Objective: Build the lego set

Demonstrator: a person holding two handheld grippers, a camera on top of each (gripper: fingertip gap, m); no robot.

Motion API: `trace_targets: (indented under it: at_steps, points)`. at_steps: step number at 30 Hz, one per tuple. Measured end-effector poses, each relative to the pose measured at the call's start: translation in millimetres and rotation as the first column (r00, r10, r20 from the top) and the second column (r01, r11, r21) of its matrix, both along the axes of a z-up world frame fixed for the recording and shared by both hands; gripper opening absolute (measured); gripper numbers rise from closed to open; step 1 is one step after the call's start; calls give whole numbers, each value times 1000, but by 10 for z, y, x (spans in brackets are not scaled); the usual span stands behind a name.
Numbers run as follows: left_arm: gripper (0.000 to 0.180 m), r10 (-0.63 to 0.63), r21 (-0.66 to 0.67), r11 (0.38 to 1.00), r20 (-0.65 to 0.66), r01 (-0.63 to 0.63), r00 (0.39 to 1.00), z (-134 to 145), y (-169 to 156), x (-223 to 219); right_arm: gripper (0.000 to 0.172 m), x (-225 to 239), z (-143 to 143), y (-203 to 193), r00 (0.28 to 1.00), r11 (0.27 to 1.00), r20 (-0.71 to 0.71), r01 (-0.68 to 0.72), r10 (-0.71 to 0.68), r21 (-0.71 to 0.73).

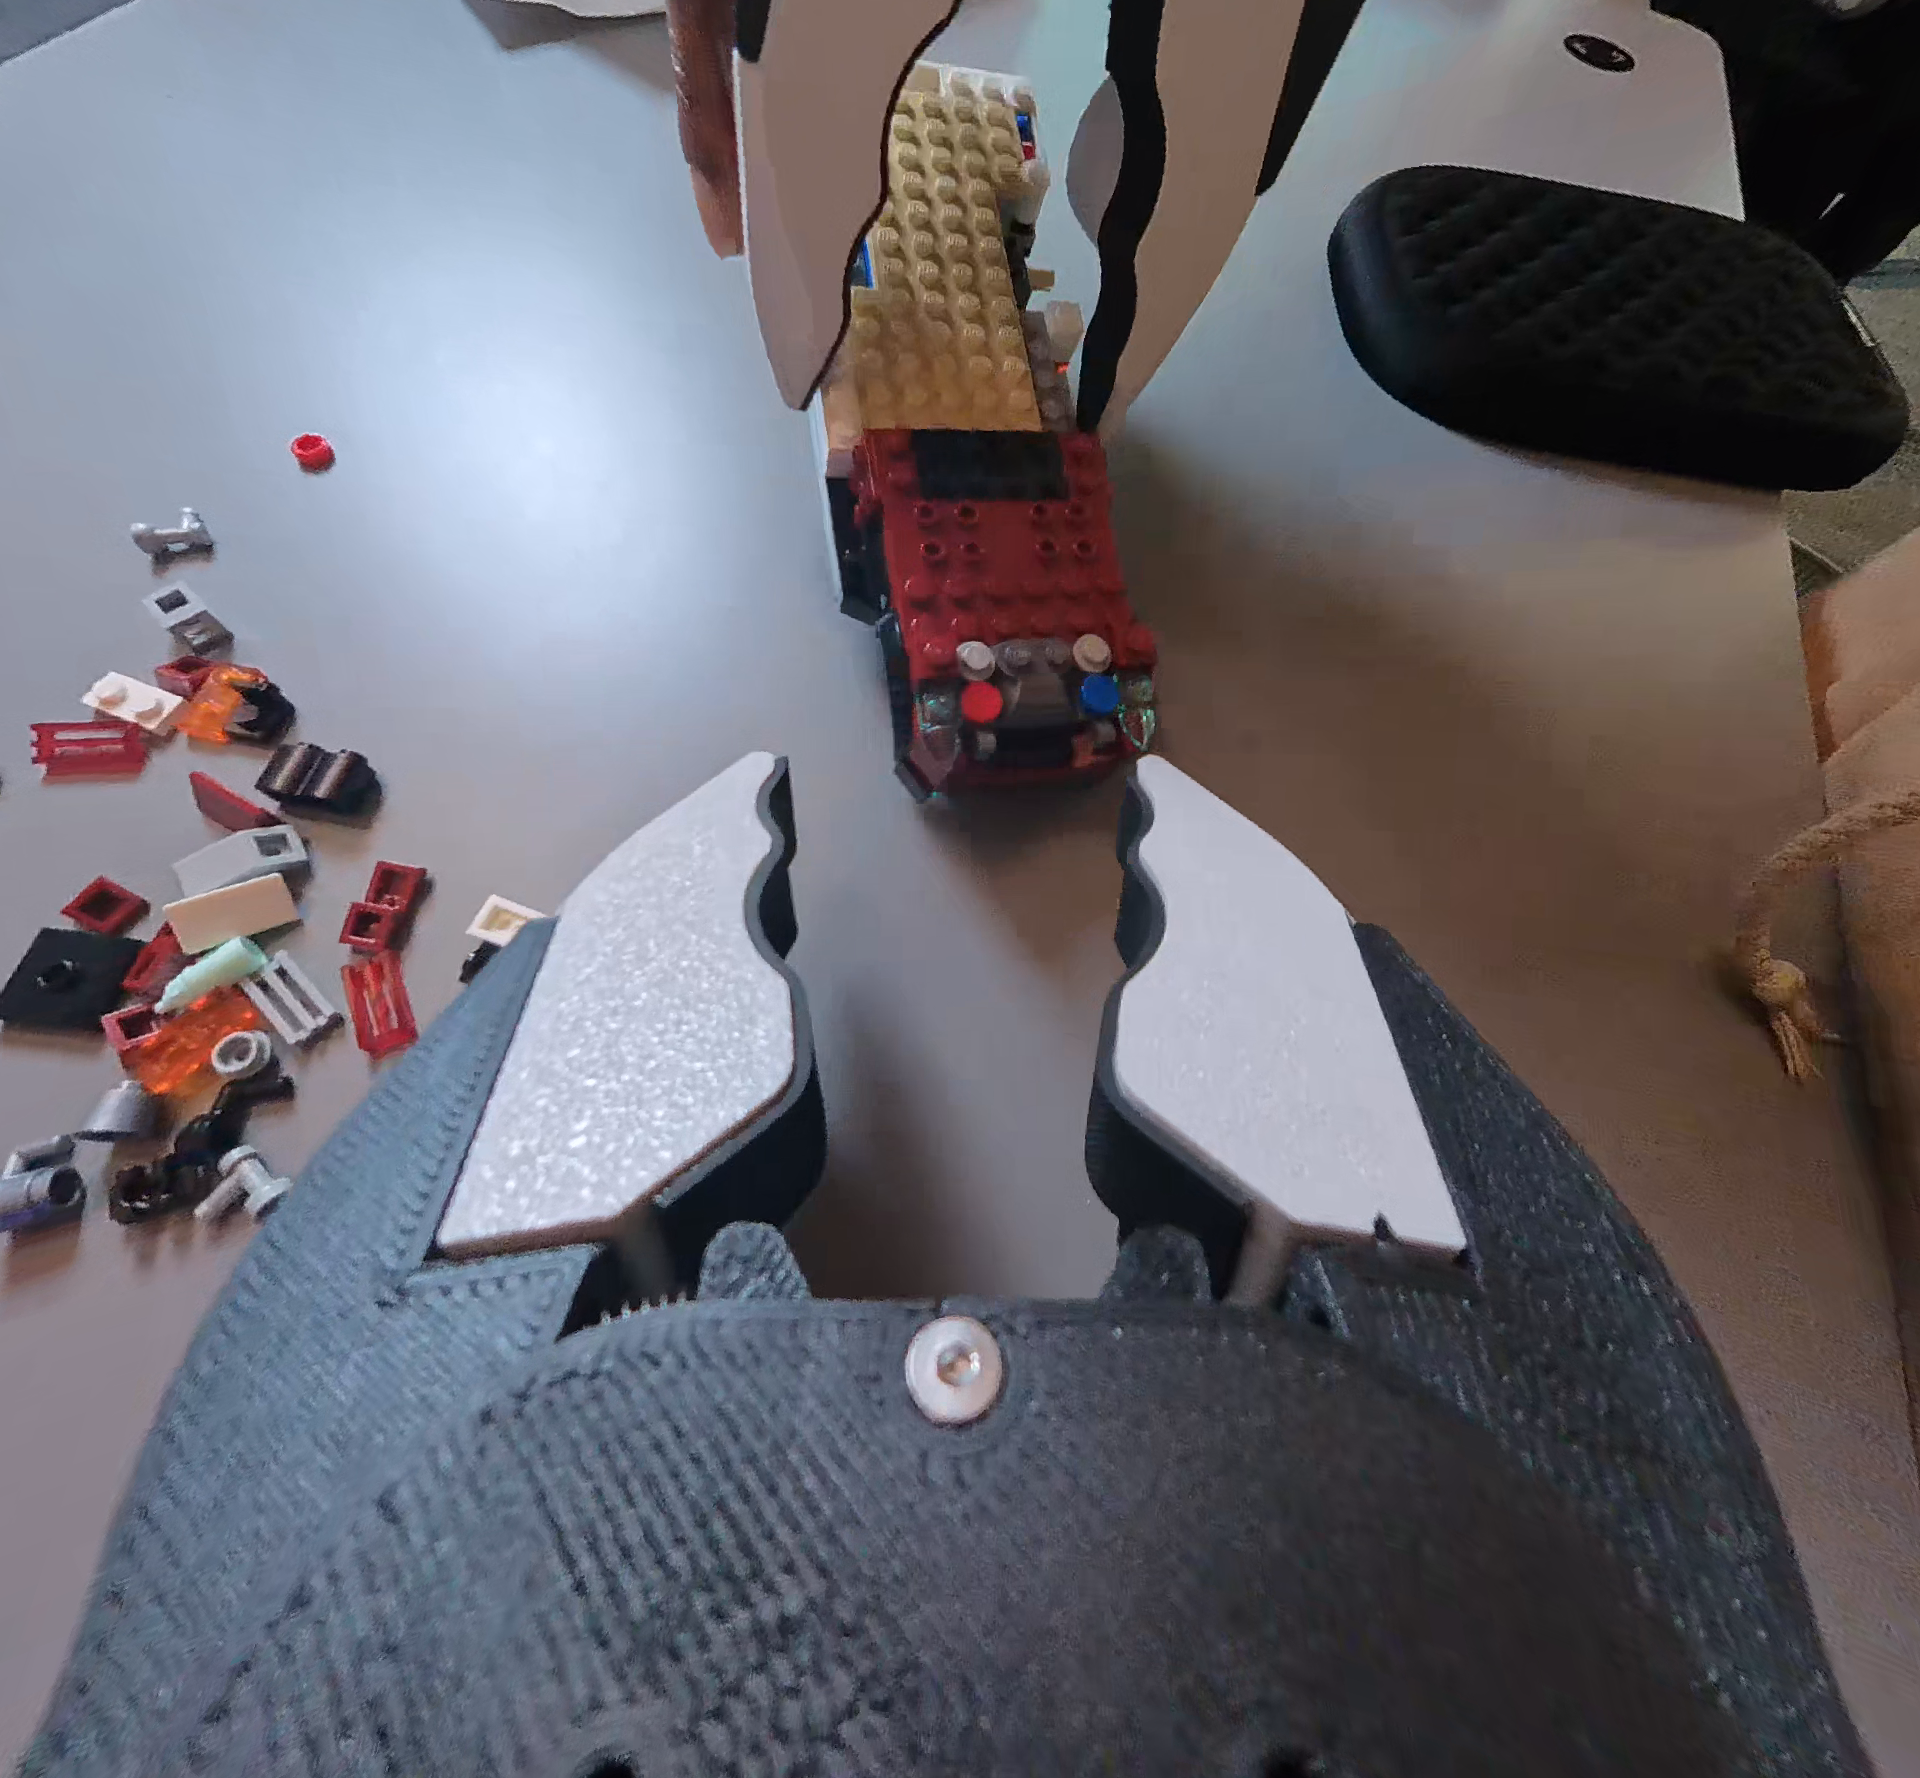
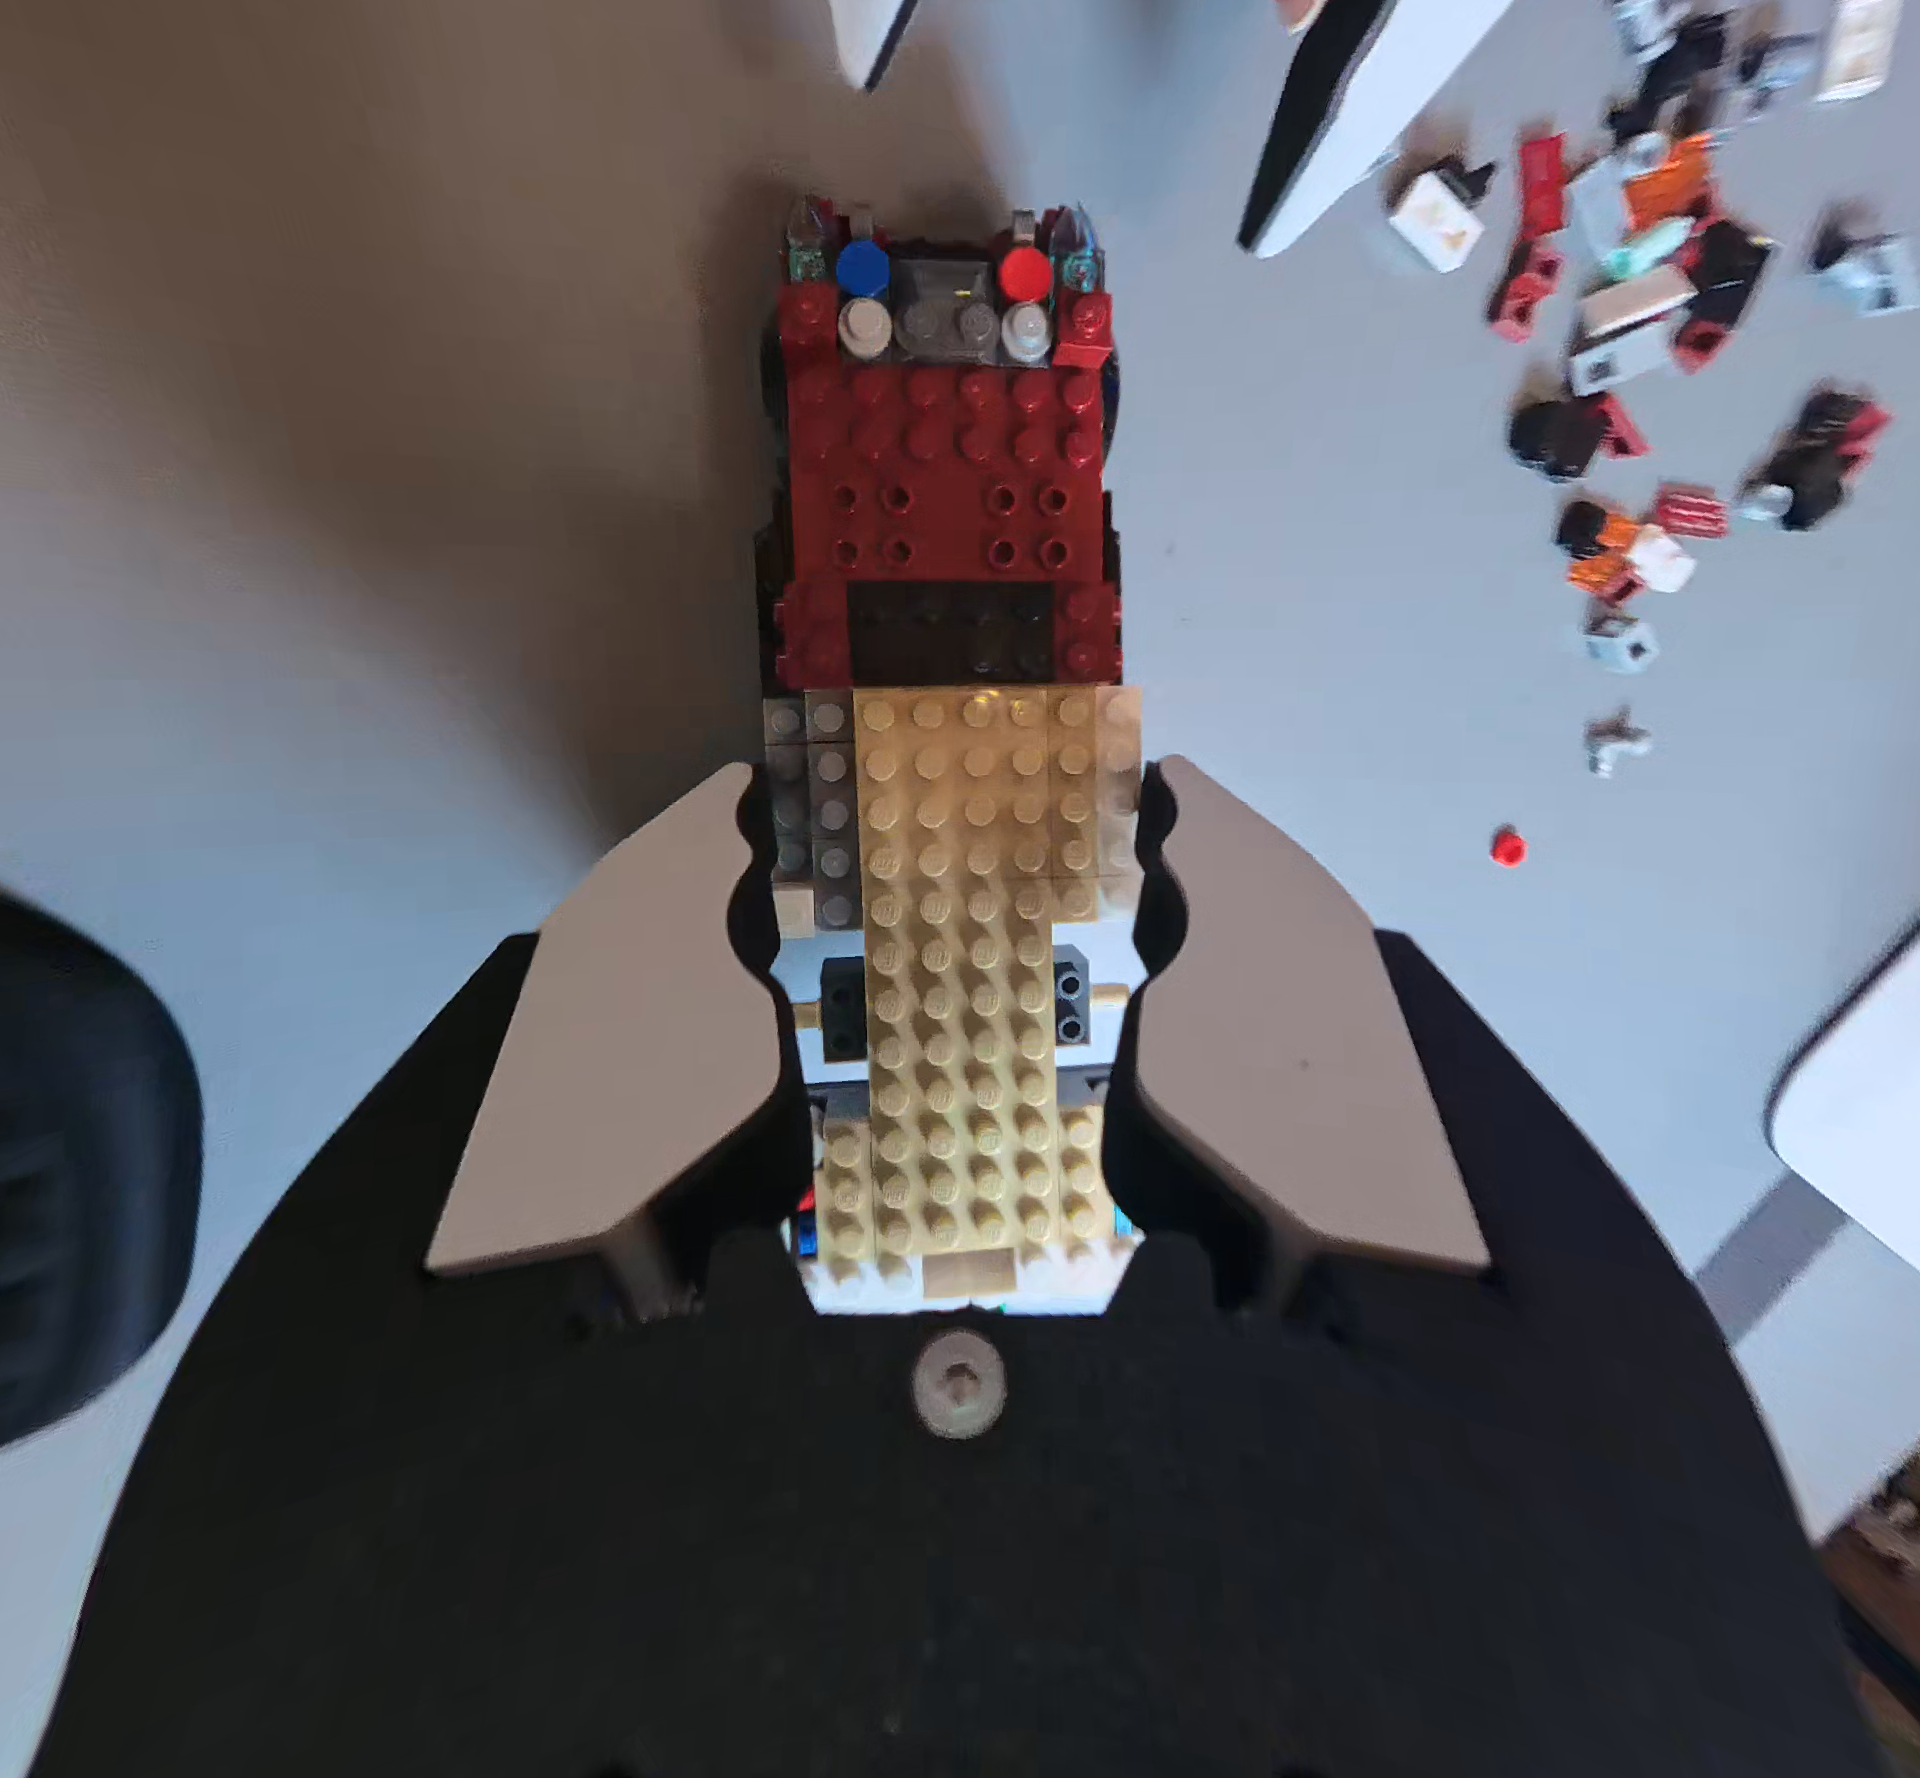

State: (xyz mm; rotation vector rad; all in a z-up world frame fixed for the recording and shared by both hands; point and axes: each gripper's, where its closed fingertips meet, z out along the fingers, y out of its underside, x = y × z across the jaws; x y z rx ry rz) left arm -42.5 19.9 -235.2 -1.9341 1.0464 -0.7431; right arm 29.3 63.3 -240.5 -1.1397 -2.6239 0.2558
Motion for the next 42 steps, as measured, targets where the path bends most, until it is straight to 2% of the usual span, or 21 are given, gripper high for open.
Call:
trace_targets:
  at_steps: [7,12,16,19,25,30,33,38,40,42]
  points:
    - [54,-37,-15,999,-23,37,999,-62,-57,18,68,6,-196,24,992,998,113,-48,53,-43]
    - [40,-65,4,998,-12,65,998,-40,-105,66,67,-16,-170,15,997,999,77,5,-2,-44]
    - [40,-71,5,997,-25,71,997,-65,-117,73,68,-22,21,-2,996,994,-16,89,-90,-63]
    - [41,-62,13,998,-22,62,998,-57,-103,76,66,72,87,23,986,987,-60,156,-157,-22]
    - [40,-41,21,999,-34,41,999,-66,-69,78,56,350,-22,202,962,958,-89,267,-259,103]
    - [41,-41,38,998,-37,43,998,-57,-67,95,46,338,-130,208,955,953,-101,287,-278,99]
    - [41,-21,62,998,12,20,1000,43,-17,56,44,275,-132,201,955,952,-114,286,-273,111]
    - [34,78,118,988,162,-98,984,359,158,-101,43,164,-110,172,948,949,-150,297,-281,102]
    - [28,118,157,976,198,-150,973,468,216,-184,42,105,10,182,923,942,-216,333,-317,38]
    - [20,144,194,963,229,-190,963,567,255,-256,41,-3,249,250,862,922,-335,384,-381,-61]
